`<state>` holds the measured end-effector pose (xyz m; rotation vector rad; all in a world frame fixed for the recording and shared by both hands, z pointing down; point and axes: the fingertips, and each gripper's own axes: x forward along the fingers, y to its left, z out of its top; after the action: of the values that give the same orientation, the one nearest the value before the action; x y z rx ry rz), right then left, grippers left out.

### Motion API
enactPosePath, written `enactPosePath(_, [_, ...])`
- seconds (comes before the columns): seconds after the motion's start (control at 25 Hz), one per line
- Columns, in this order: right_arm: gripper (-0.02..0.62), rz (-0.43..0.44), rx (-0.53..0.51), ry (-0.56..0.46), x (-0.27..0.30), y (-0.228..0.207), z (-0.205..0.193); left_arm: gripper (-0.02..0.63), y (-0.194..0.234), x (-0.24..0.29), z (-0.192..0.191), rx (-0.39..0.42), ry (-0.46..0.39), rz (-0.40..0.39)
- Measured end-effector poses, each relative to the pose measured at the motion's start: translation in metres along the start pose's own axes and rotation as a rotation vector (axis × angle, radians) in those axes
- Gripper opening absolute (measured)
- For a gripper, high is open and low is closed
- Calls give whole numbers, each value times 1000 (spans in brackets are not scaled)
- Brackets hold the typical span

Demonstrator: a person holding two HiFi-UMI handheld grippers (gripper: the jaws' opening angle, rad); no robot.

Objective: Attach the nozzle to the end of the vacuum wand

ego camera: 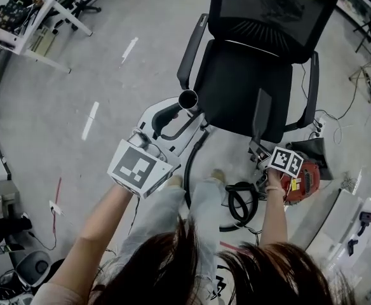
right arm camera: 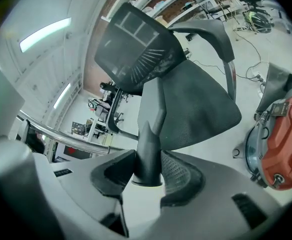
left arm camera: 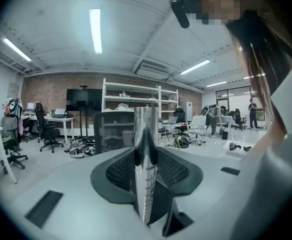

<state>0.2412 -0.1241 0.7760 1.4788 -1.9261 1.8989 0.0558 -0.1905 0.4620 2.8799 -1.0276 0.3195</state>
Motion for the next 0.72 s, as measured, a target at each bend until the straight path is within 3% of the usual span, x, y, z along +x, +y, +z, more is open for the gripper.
enactPosePath(0.4, [172, 108, 20, -125, -32, 76, 15, 144, 1, -9, 2, 24, 76, -63])
enactPosePath(0.72, [172, 210, 21, -249, -47, 135, 36, 144, 8, -14, 6, 31, 84, -116])
